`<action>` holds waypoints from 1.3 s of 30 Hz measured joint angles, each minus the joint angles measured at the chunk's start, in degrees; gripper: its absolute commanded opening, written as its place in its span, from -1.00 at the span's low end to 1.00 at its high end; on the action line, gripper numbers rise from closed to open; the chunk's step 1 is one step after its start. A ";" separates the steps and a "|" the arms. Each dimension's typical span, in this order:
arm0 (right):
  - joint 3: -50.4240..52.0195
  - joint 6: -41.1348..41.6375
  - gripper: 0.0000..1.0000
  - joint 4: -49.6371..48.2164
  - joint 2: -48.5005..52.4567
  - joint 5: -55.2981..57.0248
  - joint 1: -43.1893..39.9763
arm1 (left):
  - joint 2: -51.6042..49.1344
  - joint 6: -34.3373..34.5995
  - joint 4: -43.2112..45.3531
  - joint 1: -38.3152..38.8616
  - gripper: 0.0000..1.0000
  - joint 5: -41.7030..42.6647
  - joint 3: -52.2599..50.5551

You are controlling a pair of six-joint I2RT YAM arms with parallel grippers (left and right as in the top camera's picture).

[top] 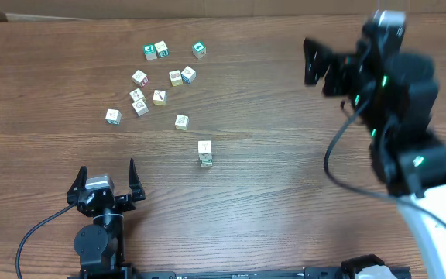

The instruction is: Form a tower

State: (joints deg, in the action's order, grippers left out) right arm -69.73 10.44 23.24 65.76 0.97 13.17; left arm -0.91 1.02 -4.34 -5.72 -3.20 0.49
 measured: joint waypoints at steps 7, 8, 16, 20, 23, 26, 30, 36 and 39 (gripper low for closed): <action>22.49 -1.11 1.00 -1.79 -12.15 -1.14 -3.34 | 0.00 0.00 0.02 0.00 0.99 0.00 0.00; 24.92 -1.22 1.00 -2.80 -13.90 -1.16 -4.20 | 0.00 0.00 0.00 0.00 0.99 0.00 0.00; 46.51 -4.33 1.00 -24.65 -32.11 -3.28 -10.47 | 0.04 0.00 0.00 0.00 0.99 0.00 0.00; 56.33 -7.17 1.00 -35.63 -40.68 -6.88 -13.07 | 0.04 0.00 0.02 0.00 0.99 0.00 0.00; 60.65 -8.20 1.00 -38.27 -45.75 -9.11 -14.73 | 0.04 0.00 0.00 0.00 0.99 0.00 0.00; 62.75 -8.70 1.00 -38.45 -48.39 -10.32 -15.30 | 0.04 0.00 0.00 0.00 0.99 0.00 0.00; 63.87 -8.94 1.00 -37.90 -49.94 -11.23 -15.39 | 0.04 0.00 0.00 0.00 0.99 0.00 0.00; 64.96 -8.98 1.00 -33.24 -54.60 -11.72 -15.45 | 0.04 0.00 0.00 0.00 0.99 0.00 0.00; 65.11 -8.96 1.00 -30.80 -57.48 -11.96 -16.13 | 0.04 0.00 0.00 0.00 0.99 0.00 0.00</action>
State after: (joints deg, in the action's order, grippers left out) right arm -4.62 1.48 -7.55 8.27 -10.98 -2.96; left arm -0.86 1.02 -4.34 -5.72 -3.20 0.49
